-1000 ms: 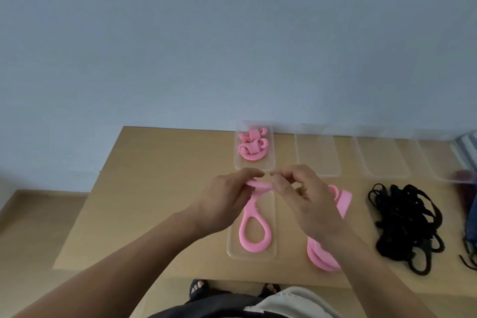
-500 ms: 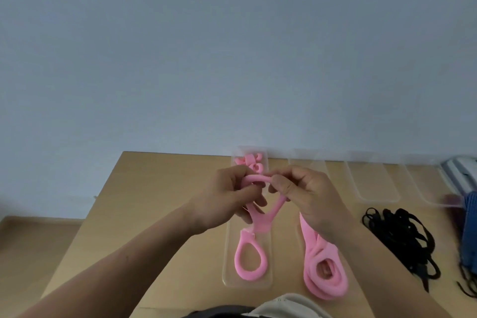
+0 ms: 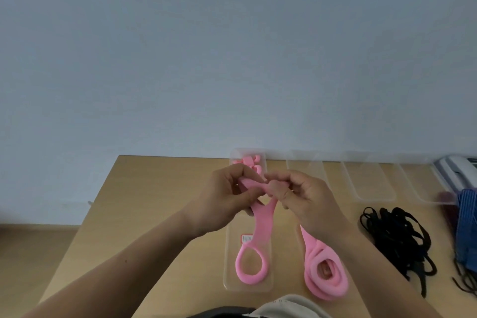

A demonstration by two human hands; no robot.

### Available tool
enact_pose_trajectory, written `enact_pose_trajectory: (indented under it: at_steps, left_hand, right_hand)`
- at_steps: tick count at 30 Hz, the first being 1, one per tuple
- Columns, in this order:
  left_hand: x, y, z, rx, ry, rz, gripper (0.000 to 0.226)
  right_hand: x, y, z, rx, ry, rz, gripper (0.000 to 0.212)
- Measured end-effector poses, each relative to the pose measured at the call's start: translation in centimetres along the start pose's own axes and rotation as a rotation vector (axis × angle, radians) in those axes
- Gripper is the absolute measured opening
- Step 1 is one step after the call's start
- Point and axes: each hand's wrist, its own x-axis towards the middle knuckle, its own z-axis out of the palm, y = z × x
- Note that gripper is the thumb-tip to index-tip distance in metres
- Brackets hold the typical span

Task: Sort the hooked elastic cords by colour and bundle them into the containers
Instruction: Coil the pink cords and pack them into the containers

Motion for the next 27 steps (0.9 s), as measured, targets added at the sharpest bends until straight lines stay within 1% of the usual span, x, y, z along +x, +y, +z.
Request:
enact_pose_trajectory:
  at_steps: [2,4,7,9,11,13,16,18,21,23,24,27]
  left_hand:
    - [0.0,-0.3,0.1,0.055,0.004,0.023,0.008]
    - [-0.2,-0.4,0.2,0.062,0.005,0.0,0.009]
    - [-0.4,0.1,0.4,0.0,0.003,-0.147,0.022]
    - [-0.7,0.6,0.5,-0.039,-0.06,-0.273,0.025]
    - [-0.9,0.8,0.4,-0.083,-0.118,-0.35,0.028]
    - [-0.9,0.9,0.2,-0.133,-0.14,-0.373,0.031]
    - [-1.0,0.8,0.0,-0.22,-0.152,-0.378,0.038]
    - [-1.0,0.8,0.0,-0.234,-0.141,-0.371,0.034]
    - [-1.0,0.4,-0.1,-0.186,-0.102,-0.326,0.027]
    - [-1.1,0.2,-0.3,-0.179,-0.074,-0.283,0.021]
    - [-1.1,0.1,-0.4,-0.162,-0.057,-0.258,0.017]
    - [-1.2,-0.2,-0.5,-0.04,0.006,-0.162,0.012]
  right_hand:
    - [0.0,0.1,-0.1,-0.06,-0.015,-0.012,0.014]
    - [-0.2,0.1,0.0,-0.11,0.016,-0.067,0.01]
    - [-0.4,0.6,0.3,-0.272,0.1,-0.206,0.009]
    - [-0.4,1.0,0.5,-0.381,0.132,-0.308,0.007]
    - [-0.4,1.3,0.6,-0.444,0.146,-0.41,0.009]
    - [-0.4,1.6,0.7,-0.455,0.146,-0.478,0.01]
    - [-0.4,1.8,0.9,-0.441,0.146,-0.53,0.01]
    - [-0.4,1.9,1.0,-0.433,0.139,-0.554,0.009]
    - [-0.4,1.9,1.2,-0.424,0.113,-0.57,0.011]
    - [-0.6,1.9,1.2,-0.363,0.108,-0.54,0.012]
    - [-0.7,1.9,1.2,-0.295,0.103,-0.483,0.013]
    - [-1.1,1.4,1.1,-0.051,0.028,-0.202,0.022]
